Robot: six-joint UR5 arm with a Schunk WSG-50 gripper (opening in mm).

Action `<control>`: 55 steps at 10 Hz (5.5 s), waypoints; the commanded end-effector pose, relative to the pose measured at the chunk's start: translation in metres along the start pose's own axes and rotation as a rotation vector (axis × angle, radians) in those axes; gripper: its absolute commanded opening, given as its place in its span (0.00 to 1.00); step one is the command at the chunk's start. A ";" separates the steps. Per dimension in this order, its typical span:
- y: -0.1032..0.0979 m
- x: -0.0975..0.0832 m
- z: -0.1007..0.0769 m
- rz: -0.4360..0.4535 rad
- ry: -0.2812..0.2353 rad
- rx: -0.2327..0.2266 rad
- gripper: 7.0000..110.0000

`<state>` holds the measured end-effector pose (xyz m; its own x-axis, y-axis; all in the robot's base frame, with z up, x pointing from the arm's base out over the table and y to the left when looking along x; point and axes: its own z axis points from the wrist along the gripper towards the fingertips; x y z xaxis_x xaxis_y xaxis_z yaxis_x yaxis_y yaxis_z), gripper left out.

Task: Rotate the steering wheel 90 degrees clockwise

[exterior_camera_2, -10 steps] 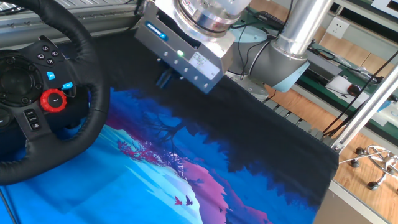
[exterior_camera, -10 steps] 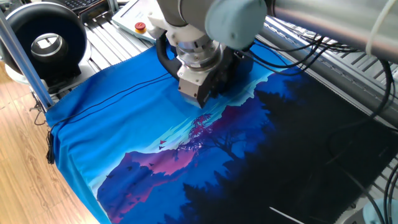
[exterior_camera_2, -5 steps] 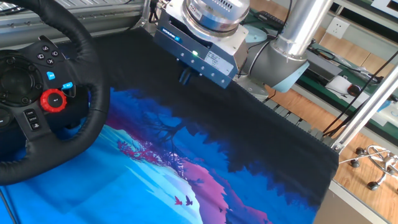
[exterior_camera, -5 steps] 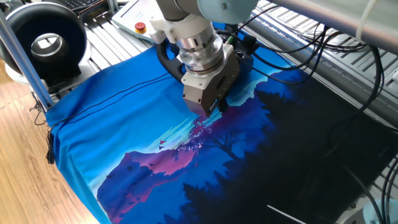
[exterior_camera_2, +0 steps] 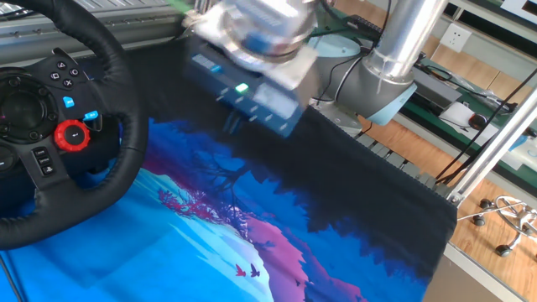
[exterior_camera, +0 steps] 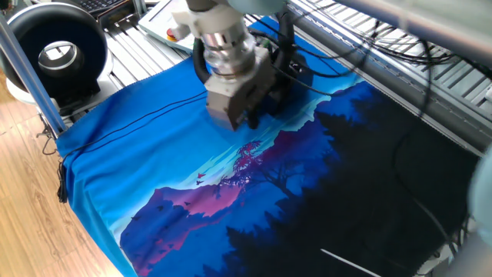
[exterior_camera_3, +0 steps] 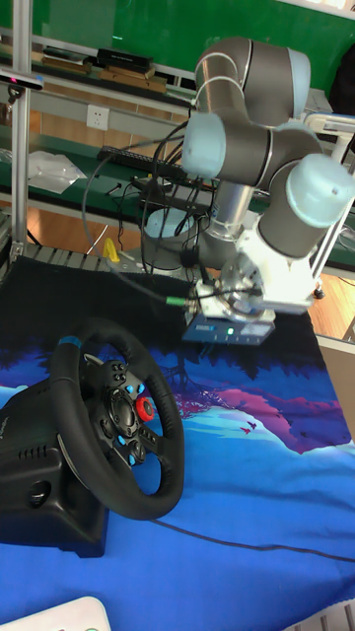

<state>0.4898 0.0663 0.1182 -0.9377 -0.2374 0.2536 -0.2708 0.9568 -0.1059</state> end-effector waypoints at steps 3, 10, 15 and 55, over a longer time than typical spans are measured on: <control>-0.023 -0.053 -0.014 0.012 -0.103 -0.003 0.00; -0.073 -0.020 -0.014 0.033 -0.034 0.256 0.00; -0.076 0.045 -0.022 0.106 0.223 0.283 0.00; -0.008 -0.102 -0.003 0.183 -0.025 -0.152 0.00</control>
<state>0.5964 0.0843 0.0930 -0.9809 -0.0650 0.1834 -0.0666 0.9978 -0.0025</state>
